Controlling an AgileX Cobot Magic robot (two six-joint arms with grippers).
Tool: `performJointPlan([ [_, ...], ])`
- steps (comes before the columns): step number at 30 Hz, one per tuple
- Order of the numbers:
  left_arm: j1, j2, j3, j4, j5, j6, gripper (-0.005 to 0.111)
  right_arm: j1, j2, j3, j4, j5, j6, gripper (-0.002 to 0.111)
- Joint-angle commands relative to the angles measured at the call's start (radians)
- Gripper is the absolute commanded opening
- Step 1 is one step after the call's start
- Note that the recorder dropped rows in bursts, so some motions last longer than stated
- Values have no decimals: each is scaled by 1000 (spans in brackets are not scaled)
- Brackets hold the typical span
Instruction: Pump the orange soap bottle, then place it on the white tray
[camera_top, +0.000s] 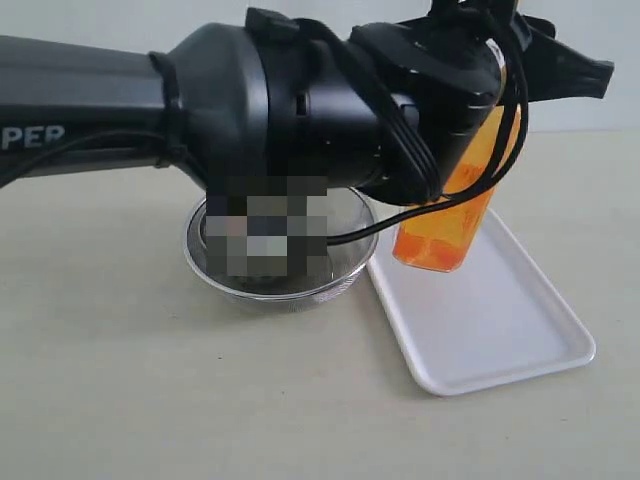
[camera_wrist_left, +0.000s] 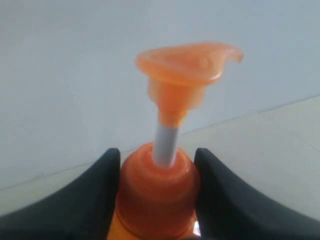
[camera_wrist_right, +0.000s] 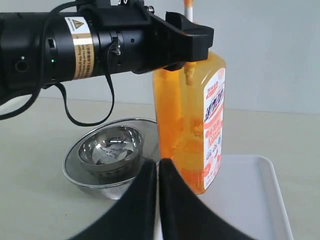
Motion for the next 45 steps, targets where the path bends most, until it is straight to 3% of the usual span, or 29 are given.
performJointPlan([
  [1, -26, -36, -12, 46, 108, -14, 5, -2, -4, 6, 8, 5, -6, 0],
  [20, -57, 58, -12, 46, 262, -237, 5, -2, -4, 6, 23, 11, -6, 0],
  [45, -66, 95, -12, 46, 147, -244, 5, -2, -4, 6, 23, 11, -6, 0],
])
